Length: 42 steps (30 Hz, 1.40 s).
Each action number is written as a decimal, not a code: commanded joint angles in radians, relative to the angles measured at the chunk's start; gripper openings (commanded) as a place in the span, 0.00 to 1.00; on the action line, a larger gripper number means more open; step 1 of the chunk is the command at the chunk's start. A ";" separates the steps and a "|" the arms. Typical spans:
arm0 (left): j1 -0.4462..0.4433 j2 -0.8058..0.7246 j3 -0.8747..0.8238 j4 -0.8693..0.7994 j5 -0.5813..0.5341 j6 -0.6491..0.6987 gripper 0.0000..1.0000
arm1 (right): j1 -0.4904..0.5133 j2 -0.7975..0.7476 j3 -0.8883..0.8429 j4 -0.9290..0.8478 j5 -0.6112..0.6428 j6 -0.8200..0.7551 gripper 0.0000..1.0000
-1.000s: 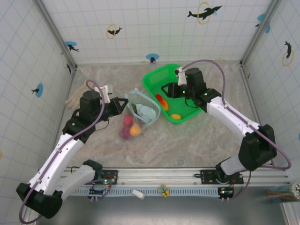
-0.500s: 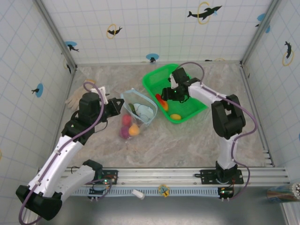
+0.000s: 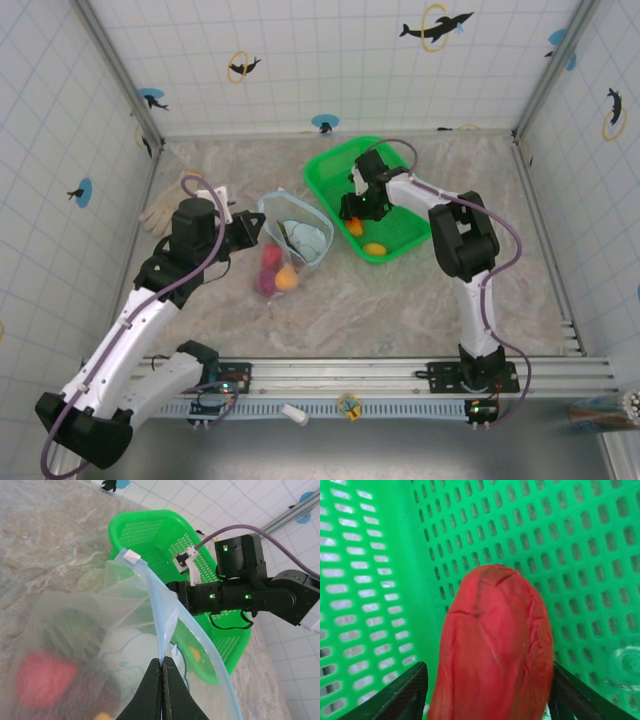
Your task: Place the food in the zip-top bag and seal the zipper
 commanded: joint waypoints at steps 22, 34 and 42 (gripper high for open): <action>0.003 0.050 0.000 0.033 0.099 -0.015 0.00 | -0.100 -0.433 -0.395 0.265 0.015 0.112 0.40; 0.003 0.059 0.006 0.085 0.228 -0.053 0.00 | -0.056 -0.743 -0.491 0.479 -0.113 0.201 0.39; 0.002 0.061 0.004 0.099 0.246 -0.067 0.00 | 0.148 -0.807 -0.472 0.571 -0.186 0.167 0.41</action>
